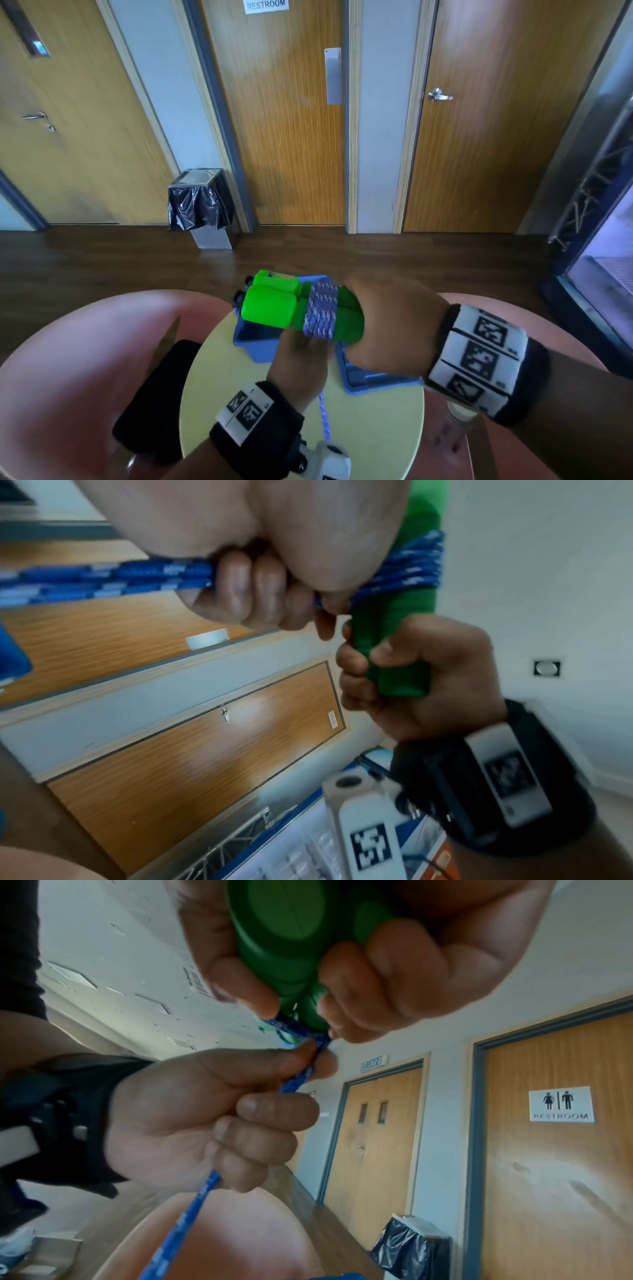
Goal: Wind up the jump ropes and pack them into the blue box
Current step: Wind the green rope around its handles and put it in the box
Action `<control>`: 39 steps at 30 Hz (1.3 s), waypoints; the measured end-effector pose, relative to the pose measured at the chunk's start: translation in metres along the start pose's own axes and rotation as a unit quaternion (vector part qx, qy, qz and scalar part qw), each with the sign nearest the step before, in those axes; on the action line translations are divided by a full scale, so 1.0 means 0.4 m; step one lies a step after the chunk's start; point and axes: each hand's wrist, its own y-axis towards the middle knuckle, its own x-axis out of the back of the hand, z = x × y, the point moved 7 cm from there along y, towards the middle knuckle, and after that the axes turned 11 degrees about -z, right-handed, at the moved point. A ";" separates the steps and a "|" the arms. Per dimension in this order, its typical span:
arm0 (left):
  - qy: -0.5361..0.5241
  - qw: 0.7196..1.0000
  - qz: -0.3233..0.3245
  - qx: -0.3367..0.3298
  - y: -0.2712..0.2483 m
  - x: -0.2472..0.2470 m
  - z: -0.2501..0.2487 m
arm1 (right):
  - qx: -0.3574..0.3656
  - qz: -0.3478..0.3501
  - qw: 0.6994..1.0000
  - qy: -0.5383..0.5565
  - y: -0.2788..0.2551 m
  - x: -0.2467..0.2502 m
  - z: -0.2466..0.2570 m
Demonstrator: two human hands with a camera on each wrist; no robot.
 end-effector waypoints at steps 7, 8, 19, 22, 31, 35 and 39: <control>0.023 0.998 0.052 -0.031 -0.032 -0.015 -0.001 | -0.065 -0.029 0.995 -0.074 0.056 0.004 -0.064; 0.030 0.997 0.074 -0.025 -0.041 -0.020 0.005 | -0.071 -0.030 0.992 -0.096 0.064 0.003 -0.079; 0.447 0.846 0.202 -0.209 0.019 0.006 -0.086 | -0.079 0.127 0.955 -0.258 0.067 -0.162 -0.133; 0.524 0.777 0.276 -0.215 0.051 0.001 -0.102 | -0.007 0.174 0.949 -0.262 0.035 -0.200 -0.092; 0.468 0.784 0.355 -0.202 0.104 -0.020 -0.120 | 0.098 0.215 0.947 -0.218 -0.039 -0.117 -0.016; 0.407 0.819 0.366 -0.171 0.113 -0.032 -0.114 | 0.111 0.213 0.948 -0.210 -0.064 -0.064 -0.007; 0.327 0.852 0.384 -0.142 0.114 -0.043 -0.089 | 0.108 0.204 0.956 -0.179 -0.097 -0.020 0.000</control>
